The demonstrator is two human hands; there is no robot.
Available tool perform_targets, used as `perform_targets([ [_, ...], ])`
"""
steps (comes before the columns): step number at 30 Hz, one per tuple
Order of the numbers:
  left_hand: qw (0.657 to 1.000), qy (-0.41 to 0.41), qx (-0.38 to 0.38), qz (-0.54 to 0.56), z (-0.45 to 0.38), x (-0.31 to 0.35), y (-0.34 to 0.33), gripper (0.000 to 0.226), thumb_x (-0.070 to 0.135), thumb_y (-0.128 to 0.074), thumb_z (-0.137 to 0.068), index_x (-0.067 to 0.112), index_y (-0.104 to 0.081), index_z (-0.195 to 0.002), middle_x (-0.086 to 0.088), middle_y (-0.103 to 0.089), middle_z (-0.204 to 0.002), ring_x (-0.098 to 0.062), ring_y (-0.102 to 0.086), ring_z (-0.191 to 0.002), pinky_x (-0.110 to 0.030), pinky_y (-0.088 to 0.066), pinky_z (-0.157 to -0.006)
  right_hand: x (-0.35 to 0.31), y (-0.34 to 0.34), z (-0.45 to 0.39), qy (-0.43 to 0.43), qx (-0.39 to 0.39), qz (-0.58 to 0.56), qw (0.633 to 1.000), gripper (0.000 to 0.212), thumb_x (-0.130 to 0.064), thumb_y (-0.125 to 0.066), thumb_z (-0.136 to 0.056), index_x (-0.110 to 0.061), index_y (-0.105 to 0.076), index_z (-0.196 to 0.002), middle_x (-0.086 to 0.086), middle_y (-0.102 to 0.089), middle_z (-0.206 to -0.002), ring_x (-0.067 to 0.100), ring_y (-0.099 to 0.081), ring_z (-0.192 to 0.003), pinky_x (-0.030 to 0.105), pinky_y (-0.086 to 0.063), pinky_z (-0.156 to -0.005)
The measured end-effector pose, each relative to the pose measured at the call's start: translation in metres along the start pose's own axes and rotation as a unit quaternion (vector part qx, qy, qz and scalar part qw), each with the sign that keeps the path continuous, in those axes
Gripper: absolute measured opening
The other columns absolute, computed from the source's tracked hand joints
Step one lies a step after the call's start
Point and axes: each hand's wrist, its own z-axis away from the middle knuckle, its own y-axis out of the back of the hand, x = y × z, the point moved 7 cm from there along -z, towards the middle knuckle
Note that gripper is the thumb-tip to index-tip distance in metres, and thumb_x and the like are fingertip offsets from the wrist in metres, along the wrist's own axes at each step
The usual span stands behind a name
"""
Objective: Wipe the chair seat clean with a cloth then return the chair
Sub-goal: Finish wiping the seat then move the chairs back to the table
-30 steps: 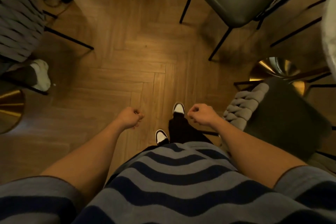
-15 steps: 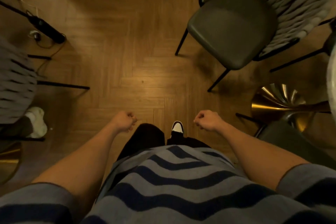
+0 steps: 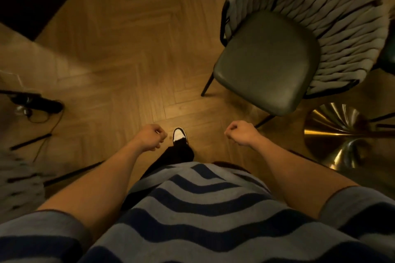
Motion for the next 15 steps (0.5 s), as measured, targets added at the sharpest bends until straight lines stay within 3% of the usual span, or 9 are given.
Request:
perform_targets([
  [6,0.994,-0.034,-0.042,-0.093,-0.066,0.072,0.060,0.015,0.024,-0.056,-0.097,0.010,-0.062,-0.098,-0.011,-0.066,-0.090,-0.021,-0.062,-0.069,-0.031,-0.049,-0.060,-0.047,0.035,-0.038,-0.030,0.035,-0.077,0.996,0.014,-0.018,-0.060,-0.096,-0.025,-0.071,-0.090,-0.007,-0.068,-0.087,0.014,-0.065,-0.091,0.023,-0.048,-0.071],
  [10,0.987,-0.056,-0.063,-0.137,-0.110,0.136,0.084,0.013,0.023,-0.056,-0.096,0.011,-0.061,-0.094,-0.011,-0.066,-0.088,-0.021,-0.061,-0.066,-0.029,-0.047,-0.056,-0.061,0.066,-0.063,-0.054,0.059,-0.112,0.990,0.010,-0.022,-0.063,-0.094,-0.024,-0.073,-0.092,-0.004,-0.071,-0.094,0.018,-0.068,-0.097,0.036,-0.056,-0.091],
  [15,0.975,-0.093,-0.078,-0.186,-0.159,0.230,0.102,0.016,0.024,-0.055,-0.098,0.009,-0.061,-0.099,-0.009,-0.066,-0.089,-0.021,-0.062,-0.069,-0.032,-0.049,-0.059,-0.063,0.119,-0.103,-0.074,0.079,-0.153,0.982,0.013,-0.027,-0.064,-0.095,-0.019,-0.073,-0.096,-0.003,-0.071,-0.094,0.020,-0.067,-0.100,0.039,-0.056,-0.092],
])
